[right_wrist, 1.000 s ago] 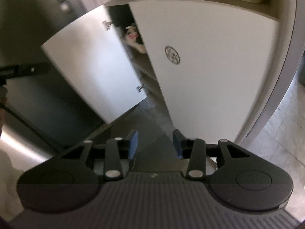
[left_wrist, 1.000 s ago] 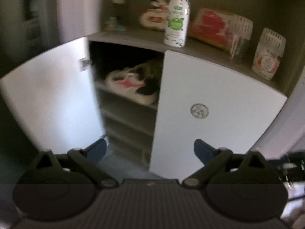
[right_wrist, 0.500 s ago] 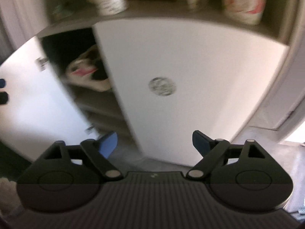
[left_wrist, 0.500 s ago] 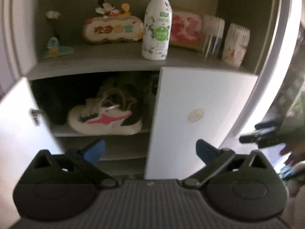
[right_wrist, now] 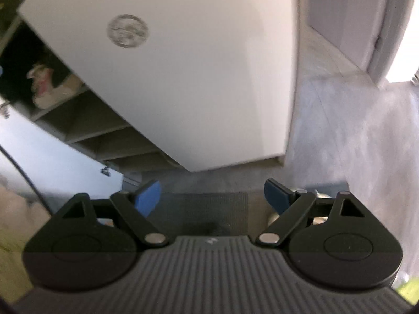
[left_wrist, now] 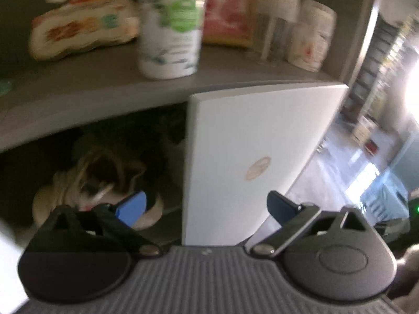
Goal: Organize scattered shoes
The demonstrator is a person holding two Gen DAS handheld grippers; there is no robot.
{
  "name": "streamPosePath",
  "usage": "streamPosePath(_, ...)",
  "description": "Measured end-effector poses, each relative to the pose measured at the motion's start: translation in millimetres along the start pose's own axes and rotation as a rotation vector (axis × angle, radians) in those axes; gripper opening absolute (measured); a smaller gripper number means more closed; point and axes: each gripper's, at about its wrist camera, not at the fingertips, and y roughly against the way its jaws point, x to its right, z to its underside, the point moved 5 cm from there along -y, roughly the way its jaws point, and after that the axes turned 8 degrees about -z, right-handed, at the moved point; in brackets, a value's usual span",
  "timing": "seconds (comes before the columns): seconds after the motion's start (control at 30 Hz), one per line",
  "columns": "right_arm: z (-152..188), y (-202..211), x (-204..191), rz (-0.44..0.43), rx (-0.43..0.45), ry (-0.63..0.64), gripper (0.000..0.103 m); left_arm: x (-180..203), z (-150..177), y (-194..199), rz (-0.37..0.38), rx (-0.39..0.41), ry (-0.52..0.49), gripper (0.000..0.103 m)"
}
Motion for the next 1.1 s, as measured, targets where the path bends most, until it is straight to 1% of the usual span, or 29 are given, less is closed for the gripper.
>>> streamPosePath(0.07, 22.2, 12.0, 8.4, 0.045, 0.017, -0.084, 0.088, 1.9, -6.4, -13.9, 0.041, 0.01, -0.056, 0.1)
streamPosePath(0.13, 45.6, 22.0, 10.4, 0.082, 0.03, -0.149, 0.088, 0.6, -10.0, -23.6, 0.07, 0.022, -0.075, 0.099)
streamPosePath(0.17, 65.7, 29.6, 13.0, 0.119, 0.036, -0.198, 0.088, -1.5, -12.3, -31.3, 0.094, 0.024, -0.082, 0.097)
streamPosePath(0.23, 103.6, 43.3, 15.2, 0.202, 0.045, -0.305, 0.088, -5.8, -14.3, -44.0, 0.151, 0.016, -0.098, 0.096)
streamPosePath(0.27, 133.0, 54.2, 11.6, 0.265, 0.06, -0.406, 0.088, -7.5, -13.8, -48.3, 0.172, 0.024, -0.113, 0.096)
streamPosePath(0.3, 161.9, 63.4, 3.3, 0.308, 0.08, -0.517, 0.088, -8.6, -13.2, -52.1, 0.187, 0.028, -0.13, 0.095)
streamPosePath(0.33, 179.5, 67.9, -3.4, 0.319, 0.094, -0.584, 0.088, -9.4, -12.2, -55.4, 0.204, 0.027, -0.148, 0.094)
streamPosePath(0.37, 210.0, 74.0, -18.4, 0.321, 0.116, -0.682, 0.088, -10.2, -11.1, -58.7, 0.218, 0.026, -0.168, 0.094)
streamPosePath(0.4, 233.3, 75.1, -41.5, 0.325, 0.128, -0.754, 0.088, -11.5, -10.1, -62.0, 0.227, 0.027, -0.186, 0.094)
streamPosePath(0.47, 269.7, 75.4, -85.2, 0.361, 0.113, -0.823, 0.088, -14.9, -9.5, -68.0, 0.244, 0.025, -0.207, 0.092)
streamPosePath(0.53, 302.3, 79.3, -128.2, 0.403, 0.121, -0.914, 0.088, -17.4, -9.7, -70.1, 0.262, 0.034, -0.213, 0.089)
streamPosePath(0.6, 334.3, 83.7, -171.4, 0.444, 0.135, -1.012, 0.088, -17.9, -11.7, -71.1, 0.245, 0.067, -0.239, 0.089)
streamPosePath(0.63, 345.4, 85.6, -193.1, 0.454, 0.151, -1.06, 0.088, -18.2, -12.8, -71.6, 0.237, 0.084, -0.252, 0.089)
streamPosePath(0.7, 360.7, 91.1, -231.3, 0.477, 0.168, -1.107, 0.088, -18.2, -14.7, -72.6, 0.228, 0.111, -0.274, 0.088)
streamPosePath(0.77, 379.4, 99.4, -254.2, 0.513, 0.179, -1.143, 0.088, -16.5, -15.9, -73.7, 0.256, 0.109, -0.28, 0.08)
streamPosePath(0.8, 389.5, 101.3, -264.1, 0.527, 0.186, -1.169, 0.088, -15.7, -16.2, -74.0, 0.267, 0.106, -0.282, 0.08)
streamPosePath(0.87, 405.5, 102.3, -278.8, 0.55, 0.205, -1.222, 0.088, -14.0, -15.9, -73.9, 0.275, 0.096, -0.283, 0.08)
streamPosePath(0.97, 419.0, 105.9, -289.8, 0.585, 0.247, -1.259, 0.088, -7.3, -14.1, -72.5, 0.247, 0.091, -0.313, 0.08)
streamPosePath(1.0, 421.1, 108.0, -290.2, 0.604, 0.272, -1.272, 0.088, -3.3, -12.4, -71.8, 0.243, 0.092, -0.332, 0.08)
streamPosePath(1.03, 421.6, 109.6, -289.1, 0.614, 0.289, -1.28, 0.088, 0.2, -11.0, -71.1, 0.242, 0.094, -0.345, 0.083)
streamPosePath(1.1, 420.8, 117.5, -282.6, 0.63, 0.345, -1.304, 0.088, 5.5, -9.0, -70.1, 0.218, 0.1, -0.363, 0.084)
